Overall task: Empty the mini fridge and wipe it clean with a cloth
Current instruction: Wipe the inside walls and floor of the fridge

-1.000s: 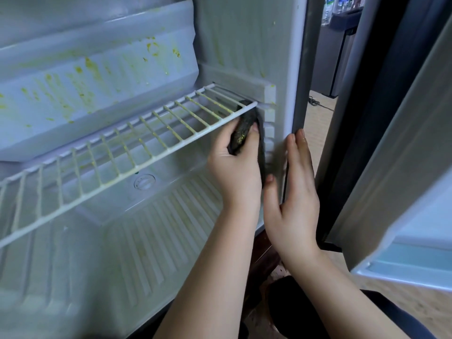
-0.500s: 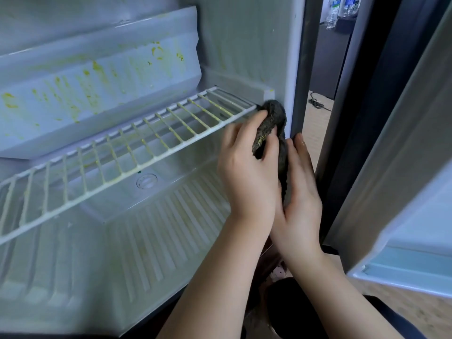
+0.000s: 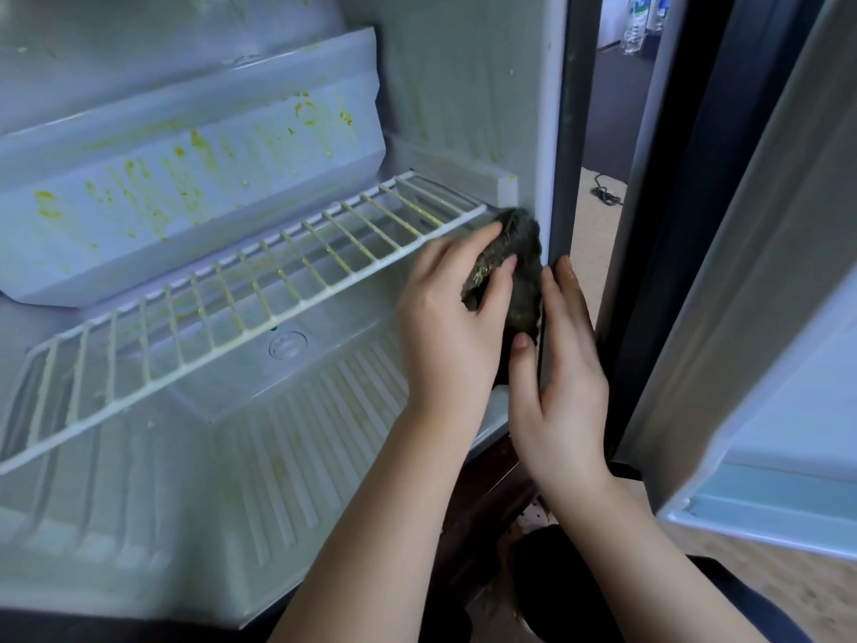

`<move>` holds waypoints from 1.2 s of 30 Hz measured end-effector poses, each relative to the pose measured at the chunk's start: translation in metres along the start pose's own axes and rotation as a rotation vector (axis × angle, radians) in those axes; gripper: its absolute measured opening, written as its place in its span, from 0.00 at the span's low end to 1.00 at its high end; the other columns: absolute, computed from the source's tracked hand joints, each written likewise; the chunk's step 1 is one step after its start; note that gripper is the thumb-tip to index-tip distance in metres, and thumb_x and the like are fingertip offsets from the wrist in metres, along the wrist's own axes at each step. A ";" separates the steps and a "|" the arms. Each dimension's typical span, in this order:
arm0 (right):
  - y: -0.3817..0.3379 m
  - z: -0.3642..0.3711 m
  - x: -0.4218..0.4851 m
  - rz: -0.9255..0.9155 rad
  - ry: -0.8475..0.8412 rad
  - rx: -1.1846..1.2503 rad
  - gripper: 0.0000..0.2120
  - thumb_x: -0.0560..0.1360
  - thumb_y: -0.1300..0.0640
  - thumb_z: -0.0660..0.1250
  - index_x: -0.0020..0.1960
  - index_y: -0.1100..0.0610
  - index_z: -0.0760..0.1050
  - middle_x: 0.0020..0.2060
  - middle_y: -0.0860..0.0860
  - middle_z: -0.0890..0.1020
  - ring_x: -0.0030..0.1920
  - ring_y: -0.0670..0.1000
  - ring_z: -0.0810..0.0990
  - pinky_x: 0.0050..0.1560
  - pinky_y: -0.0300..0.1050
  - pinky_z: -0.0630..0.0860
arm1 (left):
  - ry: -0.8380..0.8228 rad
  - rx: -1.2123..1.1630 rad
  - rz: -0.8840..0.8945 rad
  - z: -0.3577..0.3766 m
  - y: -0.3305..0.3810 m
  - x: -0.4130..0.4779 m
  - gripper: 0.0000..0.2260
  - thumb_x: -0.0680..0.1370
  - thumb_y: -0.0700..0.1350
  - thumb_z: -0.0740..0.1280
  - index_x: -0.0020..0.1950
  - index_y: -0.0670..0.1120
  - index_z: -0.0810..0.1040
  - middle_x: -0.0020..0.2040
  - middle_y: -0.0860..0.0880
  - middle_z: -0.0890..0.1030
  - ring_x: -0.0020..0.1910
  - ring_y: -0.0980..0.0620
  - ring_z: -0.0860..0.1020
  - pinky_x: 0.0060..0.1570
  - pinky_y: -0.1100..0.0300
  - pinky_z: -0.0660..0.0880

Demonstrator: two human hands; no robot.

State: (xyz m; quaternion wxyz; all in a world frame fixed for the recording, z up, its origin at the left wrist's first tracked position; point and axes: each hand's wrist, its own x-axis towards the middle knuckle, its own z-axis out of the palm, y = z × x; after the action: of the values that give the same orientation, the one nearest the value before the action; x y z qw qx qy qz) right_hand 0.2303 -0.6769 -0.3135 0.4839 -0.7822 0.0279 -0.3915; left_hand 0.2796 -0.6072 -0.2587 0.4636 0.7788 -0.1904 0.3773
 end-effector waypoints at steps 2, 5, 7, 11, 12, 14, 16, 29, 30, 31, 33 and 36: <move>0.000 0.000 0.000 -0.007 -0.004 -0.004 0.26 0.77 0.66 0.58 0.75 0.61 0.61 0.76 0.53 0.60 0.76 0.42 0.56 0.71 0.30 0.54 | 0.014 0.008 -0.012 0.003 0.004 0.003 0.12 0.73 0.38 0.71 0.56 0.43 0.83 0.49 0.48 0.82 0.49 0.55 0.79 0.52 0.66 0.74; 0.002 -0.001 -0.001 -0.017 -0.017 -0.010 0.25 0.78 0.65 0.57 0.75 0.61 0.61 0.76 0.54 0.60 0.76 0.43 0.56 0.72 0.32 0.53 | 0.005 0.034 -0.007 0.006 0.008 0.004 0.13 0.73 0.38 0.70 0.56 0.44 0.83 0.49 0.48 0.81 0.48 0.53 0.80 0.50 0.65 0.75; 0.002 -0.001 -0.001 -0.021 -0.016 -0.007 0.25 0.78 0.65 0.57 0.75 0.61 0.61 0.76 0.54 0.60 0.76 0.43 0.56 0.72 0.32 0.53 | -0.026 0.070 0.033 0.003 0.008 0.006 0.12 0.73 0.39 0.69 0.56 0.45 0.83 0.49 0.48 0.81 0.47 0.52 0.80 0.47 0.64 0.74; 0.002 0.000 0.000 -0.025 0.003 -0.018 0.25 0.78 0.65 0.57 0.75 0.62 0.62 0.75 0.54 0.61 0.76 0.44 0.57 0.72 0.32 0.54 | -0.090 0.315 0.105 -0.006 0.011 0.014 0.12 0.72 0.44 0.71 0.55 0.49 0.83 0.45 0.50 0.81 0.39 0.48 0.80 0.32 0.58 0.73; 0.002 0.000 0.000 -0.025 0.003 -0.021 0.25 0.78 0.65 0.57 0.75 0.62 0.62 0.75 0.54 0.61 0.76 0.44 0.57 0.72 0.32 0.54 | -0.095 0.358 0.104 -0.007 0.012 0.015 0.12 0.72 0.44 0.71 0.55 0.49 0.83 0.44 0.50 0.81 0.37 0.46 0.80 0.30 0.58 0.72; 0.001 -0.001 -0.001 -0.027 0.000 -0.022 0.24 0.78 0.65 0.57 0.75 0.62 0.62 0.75 0.54 0.61 0.76 0.44 0.57 0.71 0.31 0.54 | -0.107 0.393 0.092 -0.006 0.012 0.016 0.13 0.72 0.43 0.71 0.56 0.47 0.83 0.44 0.48 0.81 0.36 0.44 0.80 0.30 0.58 0.72; 0.001 -0.001 -0.001 -0.032 -0.006 -0.027 0.24 0.79 0.65 0.57 0.75 0.62 0.62 0.76 0.53 0.60 0.76 0.43 0.56 0.71 0.31 0.54 | -0.111 0.374 0.098 -0.005 0.009 0.014 0.14 0.72 0.43 0.70 0.57 0.45 0.83 0.46 0.47 0.81 0.38 0.44 0.81 0.31 0.57 0.75; 0.003 -0.001 0.000 -0.027 -0.015 -0.043 0.25 0.78 0.65 0.57 0.75 0.61 0.61 0.76 0.52 0.59 0.76 0.42 0.56 0.71 0.29 0.53 | -0.061 0.236 0.135 0.003 -0.005 0.007 0.17 0.75 0.47 0.63 0.60 0.44 0.83 0.56 0.51 0.83 0.51 0.53 0.81 0.45 0.57 0.79; 0.003 -0.001 0.000 -0.027 -0.018 -0.046 0.25 0.78 0.65 0.57 0.75 0.61 0.61 0.76 0.52 0.59 0.76 0.42 0.56 0.71 0.29 0.53 | -0.079 0.222 0.116 0.005 -0.006 0.003 0.17 0.75 0.47 0.62 0.60 0.43 0.82 0.57 0.50 0.83 0.52 0.52 0.81 0.47 0.57 0.79; 0.003 -0.001 0.000 -0.029 -0.020 -0.046 0.25 0.78 0.65 0.57 0.75 0.61 0.61 0.76 0.52 0.59 0.76 0.42 0.56 0.71 0.29 0.53 | -0.106 0.216 0.099 0.006 -0.009 -0.001 0.18 0.76 0.47 0.62 0.61 0.43 0.82 0.57 0.50 0.83 0.53 0.52 0.82 0.47 0.56 0.79; 0.002 0.000 0.000 -0.031 -0.020 -0.043 0.25 0.78 0.65 0.57 0.75 0.61 0.61 0.76 0.53 0.60 0.76 0.43 0.56 0.70 0.29 0.53 | -0.156 0.220 0.069 0.007 -0.018 -0.008 0.18 0.76 0.47 0.61 0.60 0.42 0.82 0.58 0.51 0.83 0.53 0.51 0.82 0.46 0.56 0.79; 0.003 0.000 0.000 -0.029 -0.010 -0.047 0.25 0.78 0.65 0.57 0.75 0.61 0.61 0.76 0.52 0.60 0.76 0.42 0.56 0.70 0.29 0.53 | -0.163 0.226 0.056 0.005 -0.029 -0.009 0.17 0.75 0.49 0.61 0.57 0.43 0.83 0.56 0.51 0.83 0.52 0.51 0.82 0.47 0.56 0.79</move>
State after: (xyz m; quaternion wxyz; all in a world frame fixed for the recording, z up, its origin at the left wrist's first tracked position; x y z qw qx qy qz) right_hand 0.2311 -0.6781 -0.3157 0.4595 -0.7957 0.0233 -0.3940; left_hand 0.2946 -0.5971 -0.2841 0.3454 0.8483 -0.2054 0.3448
